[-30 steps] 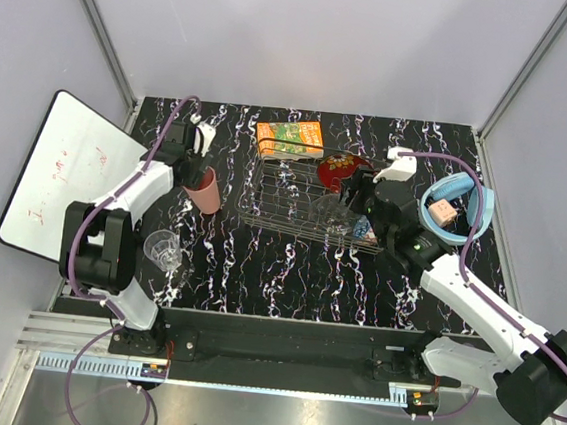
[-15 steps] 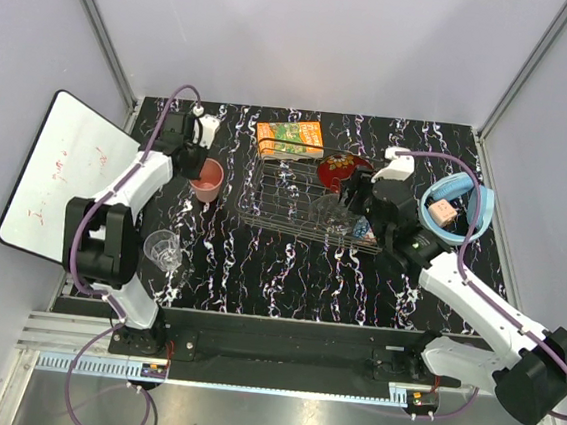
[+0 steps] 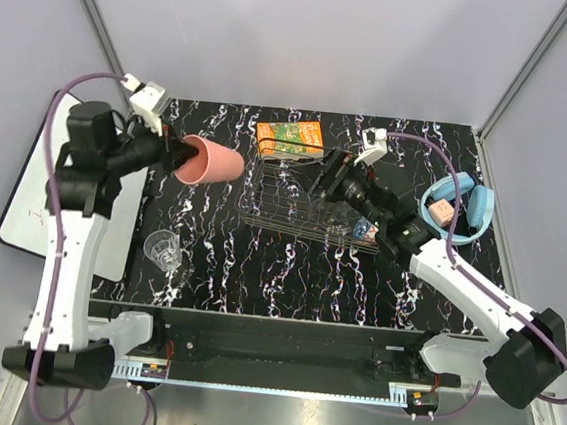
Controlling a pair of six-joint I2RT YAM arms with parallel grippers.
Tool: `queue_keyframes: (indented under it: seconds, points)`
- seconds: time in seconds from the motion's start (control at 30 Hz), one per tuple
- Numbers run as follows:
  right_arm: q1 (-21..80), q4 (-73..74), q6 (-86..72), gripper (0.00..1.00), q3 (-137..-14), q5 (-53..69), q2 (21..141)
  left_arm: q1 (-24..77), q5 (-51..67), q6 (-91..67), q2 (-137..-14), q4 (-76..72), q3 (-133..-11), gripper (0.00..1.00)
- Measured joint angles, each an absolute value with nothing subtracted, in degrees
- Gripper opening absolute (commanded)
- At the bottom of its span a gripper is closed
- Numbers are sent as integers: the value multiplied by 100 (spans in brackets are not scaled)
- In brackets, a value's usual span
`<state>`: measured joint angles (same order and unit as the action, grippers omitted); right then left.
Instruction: Load the mixed dishes into the dish rack
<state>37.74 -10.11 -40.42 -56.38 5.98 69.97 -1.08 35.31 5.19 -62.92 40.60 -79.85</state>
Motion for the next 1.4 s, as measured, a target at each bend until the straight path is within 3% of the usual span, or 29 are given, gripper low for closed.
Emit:
queue_keyframes:
  seconds: [0.23, 0.37, 0.57, 1.23, 1.4]
  points:
    - [3774, -3898, -6390, 100, -4700, 1887, 7526, -283, 5953, -1205, -5852, 3221, -7306, 0]
    - [3776, -5245, -7500, 100, -4477, 2217, 8071, -292, 6571, -2429, -5867, 2209, -6552, 0]
    - [3778, -6366, -8390, 100, -4410, 2458, 8368, -301, 6921, -3269, -5867, 1278, -6427, 0]
    - [4333, -6709, -8556, 100, -4952, 2661, 9048, -263, 6807, -3507, -6226, 637, -6125, 0]
    - [4379, -6746, -8556, 85, -5098, 2655, 9192, -213, 6759, -3505, -6226, 576, -5988, 0]
